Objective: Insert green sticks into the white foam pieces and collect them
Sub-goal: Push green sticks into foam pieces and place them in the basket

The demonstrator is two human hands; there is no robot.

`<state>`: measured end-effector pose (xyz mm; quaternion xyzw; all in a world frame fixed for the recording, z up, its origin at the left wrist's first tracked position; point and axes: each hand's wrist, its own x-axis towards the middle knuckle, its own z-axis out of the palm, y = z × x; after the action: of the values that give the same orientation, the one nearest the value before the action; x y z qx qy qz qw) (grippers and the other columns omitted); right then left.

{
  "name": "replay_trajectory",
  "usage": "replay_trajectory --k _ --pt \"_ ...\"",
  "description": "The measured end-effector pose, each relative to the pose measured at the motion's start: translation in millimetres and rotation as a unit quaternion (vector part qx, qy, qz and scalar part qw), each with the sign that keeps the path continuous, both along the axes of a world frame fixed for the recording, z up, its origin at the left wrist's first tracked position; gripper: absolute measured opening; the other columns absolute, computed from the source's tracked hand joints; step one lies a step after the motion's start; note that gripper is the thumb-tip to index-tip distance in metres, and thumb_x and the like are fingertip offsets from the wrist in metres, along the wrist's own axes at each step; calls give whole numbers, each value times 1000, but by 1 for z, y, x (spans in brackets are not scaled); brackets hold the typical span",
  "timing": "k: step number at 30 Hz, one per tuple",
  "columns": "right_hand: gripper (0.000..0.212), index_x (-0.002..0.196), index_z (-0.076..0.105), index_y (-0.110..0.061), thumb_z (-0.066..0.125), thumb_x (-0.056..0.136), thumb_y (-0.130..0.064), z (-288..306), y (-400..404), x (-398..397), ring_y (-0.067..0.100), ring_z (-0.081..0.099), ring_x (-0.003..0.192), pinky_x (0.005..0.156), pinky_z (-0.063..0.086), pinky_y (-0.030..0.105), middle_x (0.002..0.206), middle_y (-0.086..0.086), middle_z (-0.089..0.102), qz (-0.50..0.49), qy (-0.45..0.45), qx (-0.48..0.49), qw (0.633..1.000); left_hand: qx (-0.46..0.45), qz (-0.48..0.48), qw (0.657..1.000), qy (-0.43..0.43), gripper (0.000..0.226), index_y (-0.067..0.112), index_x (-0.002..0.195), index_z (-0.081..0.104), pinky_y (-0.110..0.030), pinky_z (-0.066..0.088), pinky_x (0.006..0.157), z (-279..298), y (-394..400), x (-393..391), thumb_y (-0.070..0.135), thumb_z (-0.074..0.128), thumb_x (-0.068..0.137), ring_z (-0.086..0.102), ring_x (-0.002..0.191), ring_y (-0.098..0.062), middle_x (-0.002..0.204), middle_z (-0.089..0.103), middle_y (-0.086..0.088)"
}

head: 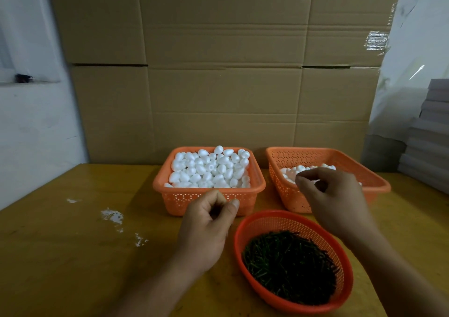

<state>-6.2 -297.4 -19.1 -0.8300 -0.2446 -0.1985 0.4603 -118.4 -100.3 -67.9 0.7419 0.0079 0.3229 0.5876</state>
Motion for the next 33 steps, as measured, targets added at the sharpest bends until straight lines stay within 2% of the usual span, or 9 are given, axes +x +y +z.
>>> replay_trajectory --k 4,9,12,18,22,27,29,31,33 --pt "9 92 72 -28 66 94 -23 -10 -1 -10 3 48 38 41 36 15 53 -7 63 35 3 -3 999 26 68 997 15 20 17 79 57 -23 44 48 14 18 13 4 65 93 51 52 -7 60 58 4" --pt "7 97 73 -26 67 94 -25 -21 0 -16 3 50 39 41 36 15 53 -9 63 66 14 -39 997 171 121 974 89 21 14 75 55 -28 48 63 46 49 47 10 67 90 58 62 -14 66 59 3" --pt "8 99 74 -25 68 93 -25 -25 1 -21 3 55 44 45 39 16 57 -16 64 76 7 -74 994 273 152 936 161 19 15 76 56 -14 37 54 62 66 76 19 69 89 55 63 -7 69 60 5" --pt "11 100 74 -29 69 91 -31 -24 2 -27 4 61 54 51 48 26 59 -10 65 83 -13 -83 993 402 125 848 322 22 17 108 71 -42 49 95 64 80 119 29 71 89 63 103 -24 110 66 -3" --pt "12 100 75 -29 70 90 -33 -24 3 -30 4 62 56 53 49 27 60 -8 66 82 -20 -88 993 492 122 773 382 27 29 111 70 -42 45 100 61 80 131 42 68 88 55 107 -20 126 57 2" --pt "17 100 74 -31 65 88 -39 -21 1 -31 6 63 57 58 55 37 64 -8 68 84 -18 -89 992 542 112 724 412 44 17 124 63 -41 42 102 57 71 141 41 72 88 52 112 -23 132 51 3" --pt "18 102 74 -32 64 88 -40 -20 1 -31 6 63 57 59 55 38 65 -8 68 85 -16 -88 992 548 120 710 425 39 20 117 65 -45 41 105 55 69 144 44 72 87 53 117 -24 129 53 4" --pt "17 101 74 -32 65 88 -39 -21 1 -31 6 62 56 58 55 38 63 -9 67 84 -18 -87 993 551 124 703 431 15 34 85 65 -48 39 106 54 68 146 47 70 87 50 119 -25 127 54 5" --pt "14 99 74 -31 68 88 -37 -22 2 -31 5 60 53 56 52 34 59 -11 65 79 -21 -84 993 564 127 690 436 25 34 71 56 -50 36 108 54 66 145 49 69 87 47 122 -26 129 52 4"
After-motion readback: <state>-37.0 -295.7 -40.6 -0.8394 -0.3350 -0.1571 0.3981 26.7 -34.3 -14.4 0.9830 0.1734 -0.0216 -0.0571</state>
